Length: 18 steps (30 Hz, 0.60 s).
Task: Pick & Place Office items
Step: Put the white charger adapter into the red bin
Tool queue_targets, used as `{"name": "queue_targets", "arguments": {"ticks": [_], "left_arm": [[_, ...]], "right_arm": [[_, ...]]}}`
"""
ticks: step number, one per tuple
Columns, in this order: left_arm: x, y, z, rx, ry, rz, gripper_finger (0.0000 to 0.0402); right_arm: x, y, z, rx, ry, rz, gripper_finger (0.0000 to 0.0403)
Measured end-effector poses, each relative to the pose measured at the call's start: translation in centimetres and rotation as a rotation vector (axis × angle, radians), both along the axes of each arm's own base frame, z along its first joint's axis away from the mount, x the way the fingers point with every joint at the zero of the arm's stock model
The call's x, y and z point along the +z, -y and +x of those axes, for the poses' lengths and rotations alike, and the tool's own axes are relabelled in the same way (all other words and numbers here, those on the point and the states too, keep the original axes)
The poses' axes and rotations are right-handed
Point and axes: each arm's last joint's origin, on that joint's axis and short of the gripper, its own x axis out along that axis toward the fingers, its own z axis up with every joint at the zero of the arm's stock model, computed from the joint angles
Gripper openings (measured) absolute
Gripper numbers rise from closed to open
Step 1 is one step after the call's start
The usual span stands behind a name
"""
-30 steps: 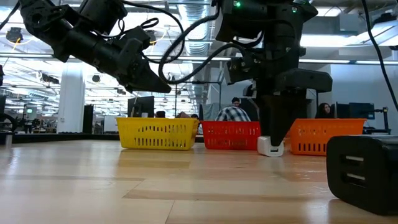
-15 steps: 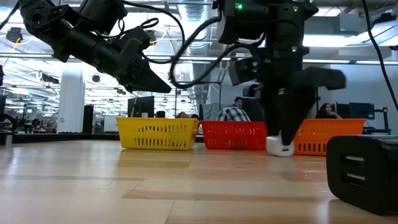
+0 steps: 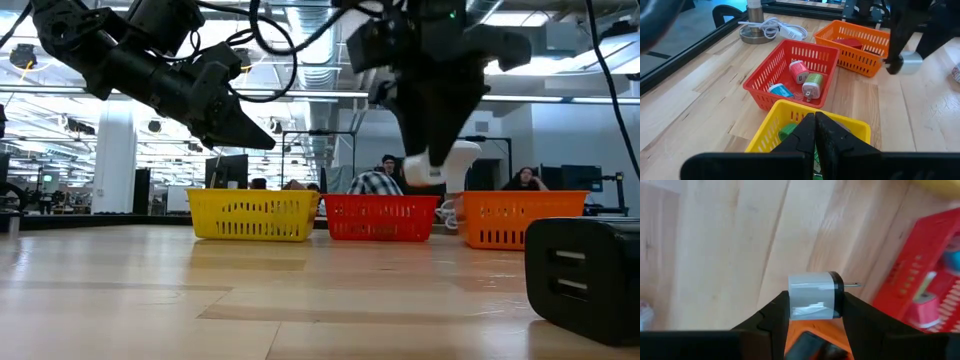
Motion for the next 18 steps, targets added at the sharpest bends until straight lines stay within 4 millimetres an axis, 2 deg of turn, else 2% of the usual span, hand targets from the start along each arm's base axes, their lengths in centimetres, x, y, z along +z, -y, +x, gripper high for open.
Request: {"name": "queue_targets", "arguments": {"ticks": [5,18], "left_arm": [[0.0,0.0,0.0,0.0,0.0,0.0,0.0006],[0.0,0.0,0.0,0.0,0.0,0.0,0.0006]], "right_arm": [[0.7,1.6,0.3,0.022,0.002,-0.082,0.015],[0.7,9.6,1.0,-0.231,0.047,-0.102,0.015]]}}
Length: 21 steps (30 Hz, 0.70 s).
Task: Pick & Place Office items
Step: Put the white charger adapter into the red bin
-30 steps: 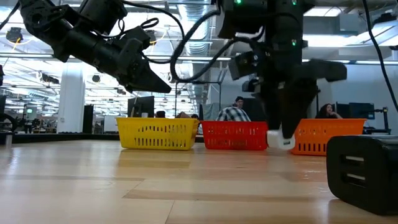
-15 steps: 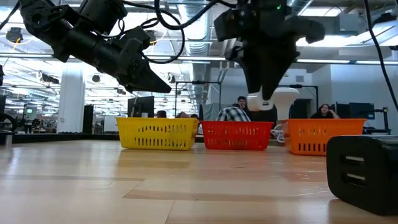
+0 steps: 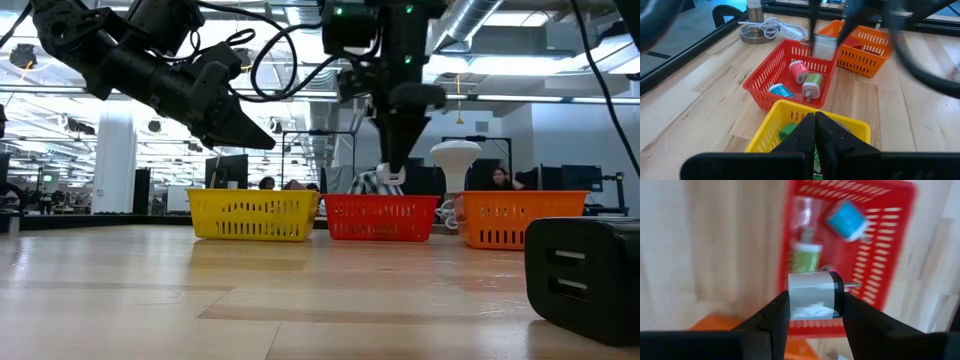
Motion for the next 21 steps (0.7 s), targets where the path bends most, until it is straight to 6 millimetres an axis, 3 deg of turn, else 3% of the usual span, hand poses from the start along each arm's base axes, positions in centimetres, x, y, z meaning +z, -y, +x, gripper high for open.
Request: {"name": "queue_targets", "arguments": {"ticks": [11,21], "left_arm": [[0.0,0.0,0.0,0.0,0.0,0.0,0.0006],[0.0,0.0,0.0,-0.001,-0.001,0.003,0.0006]], "right_arm": [[-1.1,4.6,0.5,-0.114,0.12,-0.013,0.0164],[-1.2,5.2,0.7,-0.285,0.208,0.098,0.0165]]}}
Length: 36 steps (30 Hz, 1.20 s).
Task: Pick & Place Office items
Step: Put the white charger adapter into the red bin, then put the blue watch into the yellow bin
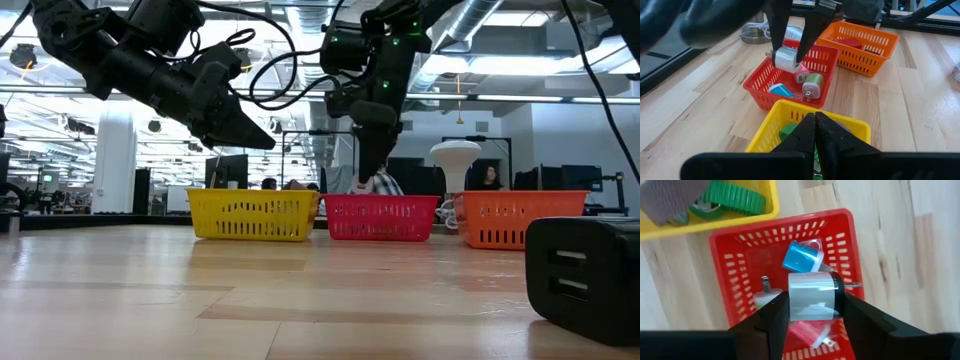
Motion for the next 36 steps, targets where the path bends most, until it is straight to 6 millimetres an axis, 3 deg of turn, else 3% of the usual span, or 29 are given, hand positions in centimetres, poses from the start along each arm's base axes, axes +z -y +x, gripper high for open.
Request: {"name": "queue_targets", "arguments": {"ticks": [14,24,36], "left_arm": [[0.0,0.0,0.0,0.0,0.0,0.0,0.0006],[0.0,0.1,0.0,-0.003,-0.005,-0.001,0.0006],[-0.1,0.0,0.0,-0.002,-0.007,-0.001,0.0006]], "right_arm": [[-0.7,-0.1,0.2,-0.493,0.07,0.049,0.0163],[-4.5,-0.2,1.3,-0.431,-0.047,0.04,0.0172],[-4.1,-0.2,1.1,-0.426,-0.059,0.039,0.023]]}}
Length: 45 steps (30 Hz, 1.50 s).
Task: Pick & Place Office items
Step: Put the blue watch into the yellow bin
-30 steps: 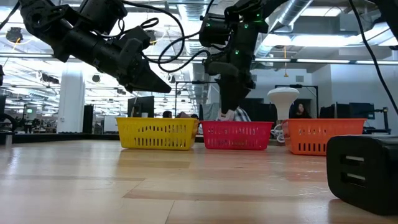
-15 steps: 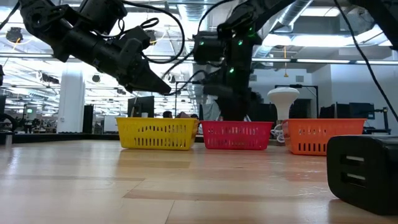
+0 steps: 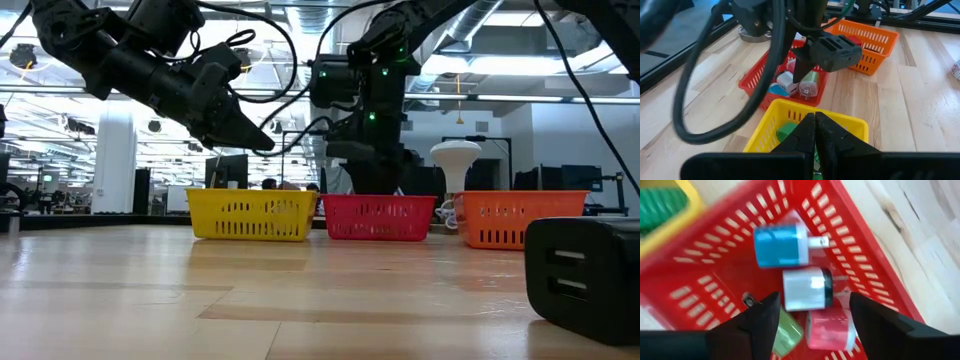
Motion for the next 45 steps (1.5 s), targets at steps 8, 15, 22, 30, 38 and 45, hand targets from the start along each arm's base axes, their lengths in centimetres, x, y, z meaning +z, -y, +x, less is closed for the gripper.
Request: {"name": "queue_targets", "arguments": {"ticks": [8,15,22,30,38,45], "left_arm": [[0.0,0.0,0.0,0.0,0.0,0.0,0.0006],[0.0,0.0,0.0,0.0,0.0,0.0,0.0006],[0.0,0.0,0.0,0.0,0.0,0.0,0.0006],[0.0,0.0,0.0,0.0,-0.002,0.0,0.0006],[-0.2,0.0,-0.1,0.0,-0.006,0.0,0.0006],[-0.3,0.0,-0.3,0.0,-0.01,0.0,0.0006]], "right_arm": [[-0.1,-0.7,-0.8,0.013,-0.096,0.021,0.0231],[0.7,-2.1,-1.0,0.049,-0.097,0.018,0.023],[2.6,-4.5,-1.1,0.109,-0.049,0.0,0.023],[4.6,-9.8,-1.7,0.249,0.005,-0.001,0.023],[5.3,-15.7,-2.7,0.35,0.027,0.014,0.023],[5.2,-20.3,-4.1,0.435,0.021,0.035,0.023]]}}
